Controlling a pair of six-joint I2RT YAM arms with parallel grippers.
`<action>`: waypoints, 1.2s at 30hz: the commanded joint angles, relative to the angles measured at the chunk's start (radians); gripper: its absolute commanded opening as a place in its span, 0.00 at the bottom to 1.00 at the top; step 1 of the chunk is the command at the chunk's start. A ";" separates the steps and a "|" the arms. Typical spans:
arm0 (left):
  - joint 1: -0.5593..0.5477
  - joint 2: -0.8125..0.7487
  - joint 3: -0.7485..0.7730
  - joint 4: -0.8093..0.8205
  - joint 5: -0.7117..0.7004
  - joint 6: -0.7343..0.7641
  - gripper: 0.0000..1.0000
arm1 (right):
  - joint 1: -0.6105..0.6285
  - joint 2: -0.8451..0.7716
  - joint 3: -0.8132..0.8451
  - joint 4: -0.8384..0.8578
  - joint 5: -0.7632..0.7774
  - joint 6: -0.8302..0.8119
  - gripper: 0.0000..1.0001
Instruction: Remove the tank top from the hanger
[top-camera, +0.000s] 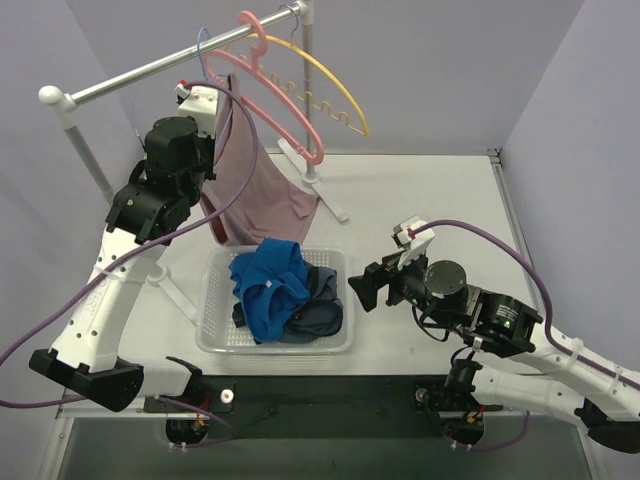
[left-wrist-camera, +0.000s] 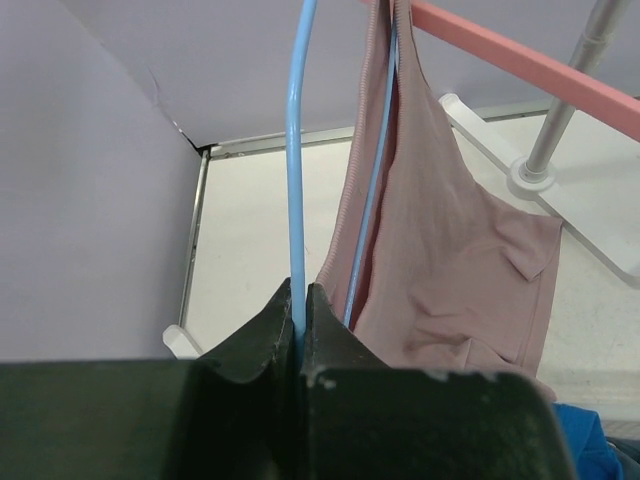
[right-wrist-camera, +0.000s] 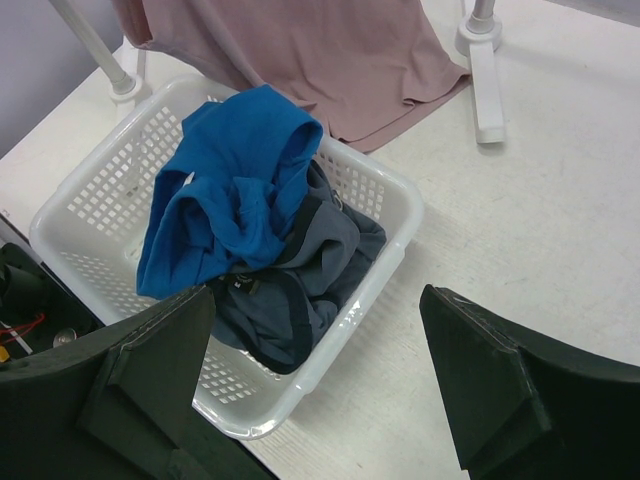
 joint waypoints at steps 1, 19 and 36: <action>-0.002 -0.049 0.075 0.015 -0.020 0.008 0.00 | 0.010 0.013 0.027 0.018 0.000 0.017 0.88; -0.002 -0.172 0.003 -0.143 -0.008 -0.009 0.00 | 0.026 0.056 0.082 0.024 -0.075 0.049 0.88; -0.002 -0.406 -0.106 -0.258 0.256 -0.054 0.00 | 0.035 0.272 0.348 0.184 -0.180 0.031 0.87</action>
